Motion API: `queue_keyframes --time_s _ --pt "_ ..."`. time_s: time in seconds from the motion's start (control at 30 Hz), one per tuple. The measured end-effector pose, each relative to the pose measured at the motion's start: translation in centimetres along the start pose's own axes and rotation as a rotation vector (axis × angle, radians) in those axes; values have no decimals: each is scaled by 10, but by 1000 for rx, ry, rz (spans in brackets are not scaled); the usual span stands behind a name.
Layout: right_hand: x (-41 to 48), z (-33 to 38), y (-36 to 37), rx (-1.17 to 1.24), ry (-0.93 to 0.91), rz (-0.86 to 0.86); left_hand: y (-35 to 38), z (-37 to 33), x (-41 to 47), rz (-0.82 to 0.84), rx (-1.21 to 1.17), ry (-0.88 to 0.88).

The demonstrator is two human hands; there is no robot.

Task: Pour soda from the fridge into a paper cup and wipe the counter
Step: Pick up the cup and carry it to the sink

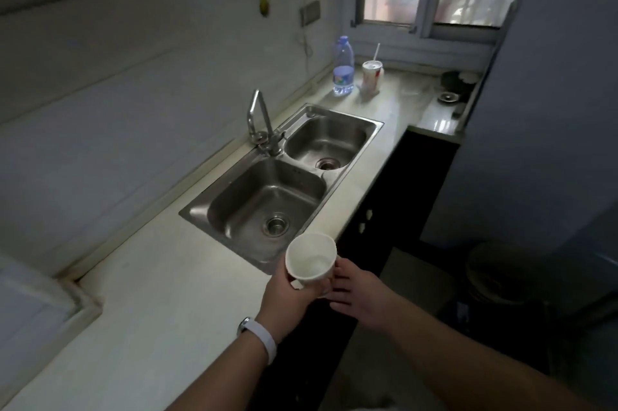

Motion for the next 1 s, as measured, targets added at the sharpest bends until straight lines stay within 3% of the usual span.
queue_keyframes --time_s 0.27,0.6,1.0 --pt "-15 60 -99 90 -94 -63 105 -53 48 148 30 90" --pt "-19 108 -167 210 -194 -124 179 -80 109 287 32 106" --pt "75 195 -219 188 -172 -196 231 -84 240 326 -59 49"
Point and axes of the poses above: each hand's wrist, its own x-axis towards the middle knuckle, its own y-axis out of the palm, z = x × y, the point moved 5 cm from there along x, towards the middle knuckle
